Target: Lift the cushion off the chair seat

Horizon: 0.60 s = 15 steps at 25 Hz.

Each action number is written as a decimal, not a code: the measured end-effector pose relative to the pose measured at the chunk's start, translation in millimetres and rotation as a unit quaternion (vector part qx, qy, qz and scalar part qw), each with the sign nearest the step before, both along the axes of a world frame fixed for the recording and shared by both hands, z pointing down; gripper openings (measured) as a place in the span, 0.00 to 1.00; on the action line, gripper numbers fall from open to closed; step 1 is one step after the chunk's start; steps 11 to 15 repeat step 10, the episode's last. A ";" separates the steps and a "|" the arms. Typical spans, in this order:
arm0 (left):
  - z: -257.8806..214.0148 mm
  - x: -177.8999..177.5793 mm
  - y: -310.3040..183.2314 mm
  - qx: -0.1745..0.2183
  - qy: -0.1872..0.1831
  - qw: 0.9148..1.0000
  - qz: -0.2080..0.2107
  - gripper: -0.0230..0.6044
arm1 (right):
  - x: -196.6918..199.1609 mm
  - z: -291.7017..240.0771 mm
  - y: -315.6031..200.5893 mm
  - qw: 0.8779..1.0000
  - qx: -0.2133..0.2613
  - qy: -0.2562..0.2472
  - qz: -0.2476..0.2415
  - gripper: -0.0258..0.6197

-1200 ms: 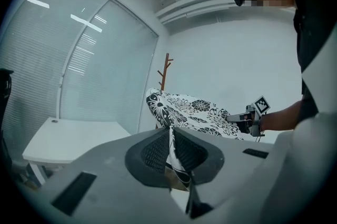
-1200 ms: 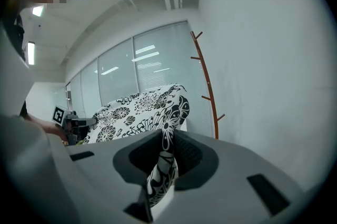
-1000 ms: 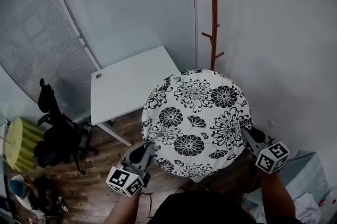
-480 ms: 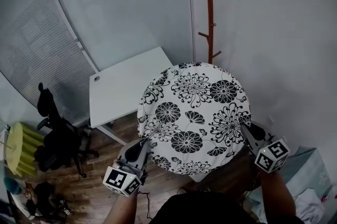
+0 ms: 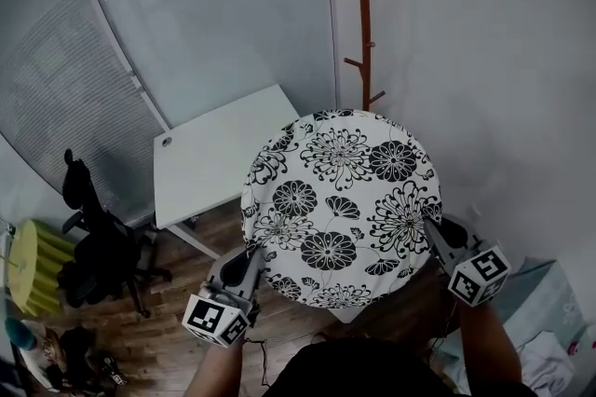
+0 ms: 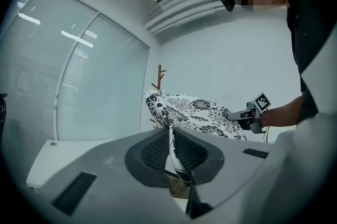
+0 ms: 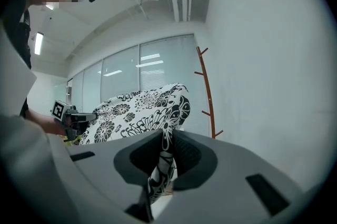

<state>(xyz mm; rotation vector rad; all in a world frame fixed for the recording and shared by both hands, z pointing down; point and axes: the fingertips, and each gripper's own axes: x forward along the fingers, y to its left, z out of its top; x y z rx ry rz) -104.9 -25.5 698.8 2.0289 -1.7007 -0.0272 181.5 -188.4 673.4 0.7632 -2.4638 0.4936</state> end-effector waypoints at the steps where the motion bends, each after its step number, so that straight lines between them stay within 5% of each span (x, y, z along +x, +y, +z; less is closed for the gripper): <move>1: 0.3 -0.2 0.0 0.001 0.000 1.000 0.000 0.06 | -0.4 -0.2 0.6 1.000 0.004 0.005 -0.003 0.11; 15: -1.2 0.5 0.4 0.011 -0.014 1.000 0.001 0.06 | -1.1 -1.1 2.0 1.000 0.019 0.011 -0.005 0.11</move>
